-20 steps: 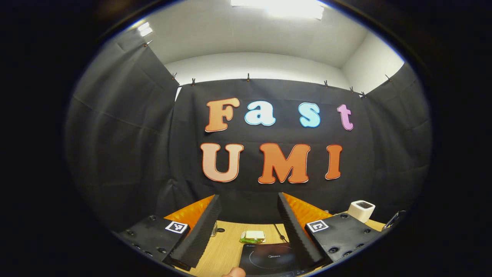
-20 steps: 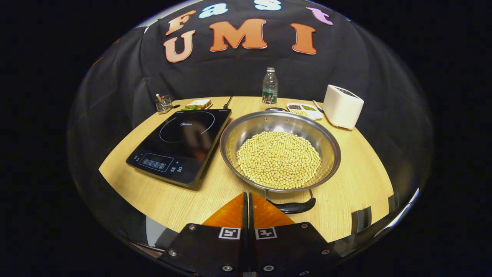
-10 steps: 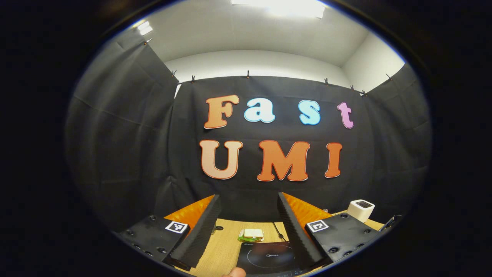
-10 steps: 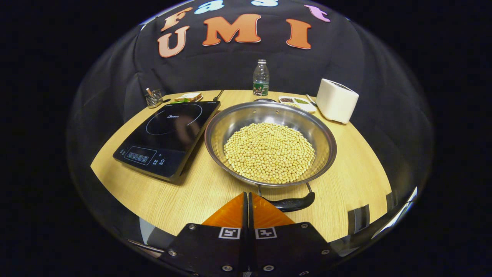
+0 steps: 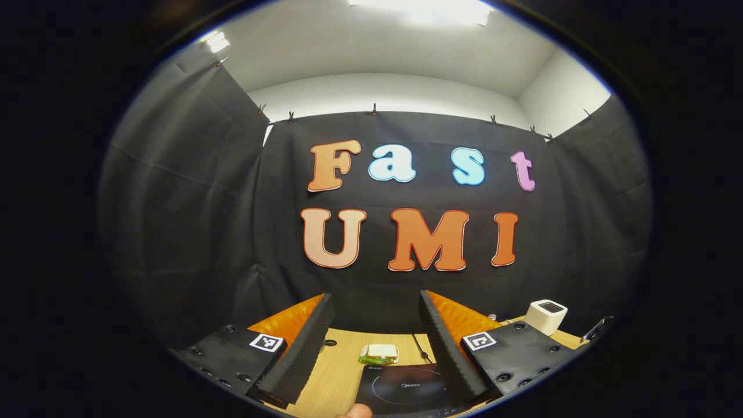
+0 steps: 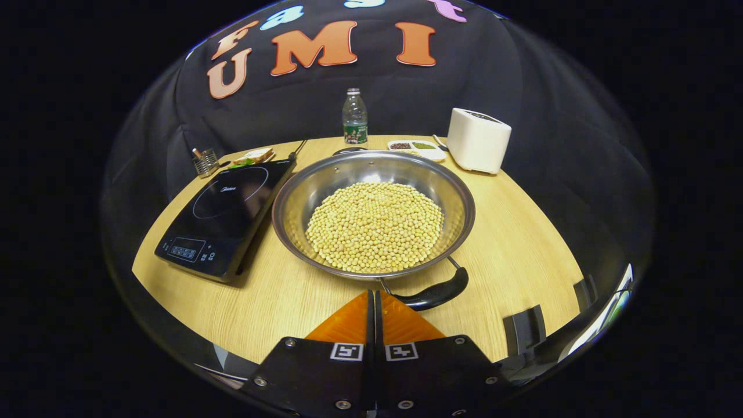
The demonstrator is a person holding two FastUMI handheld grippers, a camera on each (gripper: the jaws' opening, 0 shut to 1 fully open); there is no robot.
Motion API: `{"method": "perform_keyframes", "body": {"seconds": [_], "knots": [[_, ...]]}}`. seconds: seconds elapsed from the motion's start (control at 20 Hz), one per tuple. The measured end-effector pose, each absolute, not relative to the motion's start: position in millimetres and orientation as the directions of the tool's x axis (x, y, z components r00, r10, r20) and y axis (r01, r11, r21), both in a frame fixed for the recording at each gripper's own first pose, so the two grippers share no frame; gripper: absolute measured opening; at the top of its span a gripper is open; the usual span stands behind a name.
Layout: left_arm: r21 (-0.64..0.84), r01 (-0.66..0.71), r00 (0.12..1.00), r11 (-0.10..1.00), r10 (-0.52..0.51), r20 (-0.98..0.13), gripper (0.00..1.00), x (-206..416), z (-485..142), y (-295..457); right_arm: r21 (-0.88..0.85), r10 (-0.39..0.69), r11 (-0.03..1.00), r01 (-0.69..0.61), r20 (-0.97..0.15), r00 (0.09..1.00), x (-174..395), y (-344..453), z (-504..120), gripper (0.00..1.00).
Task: First push the handle of the pot to place it horizontally, then grasp the pot with both hands and set it on the induction cooktop.
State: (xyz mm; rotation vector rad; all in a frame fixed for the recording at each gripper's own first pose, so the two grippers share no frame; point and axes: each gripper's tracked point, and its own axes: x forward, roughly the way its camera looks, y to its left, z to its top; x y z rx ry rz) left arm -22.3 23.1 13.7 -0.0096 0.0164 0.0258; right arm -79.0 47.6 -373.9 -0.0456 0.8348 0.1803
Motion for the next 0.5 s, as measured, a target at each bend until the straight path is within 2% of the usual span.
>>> {"method": "perform_keyframes", "body": {"seconds": [0.5], "knots": [[-0.013,-0.018,0.999,1.000,0.018,-0.033,0.99,-17.8,8.7,13.5,0.036,0.091,0.995,-0.097,-0.751,0.654,-62.7,12.3,-383.3,0.00]]}}
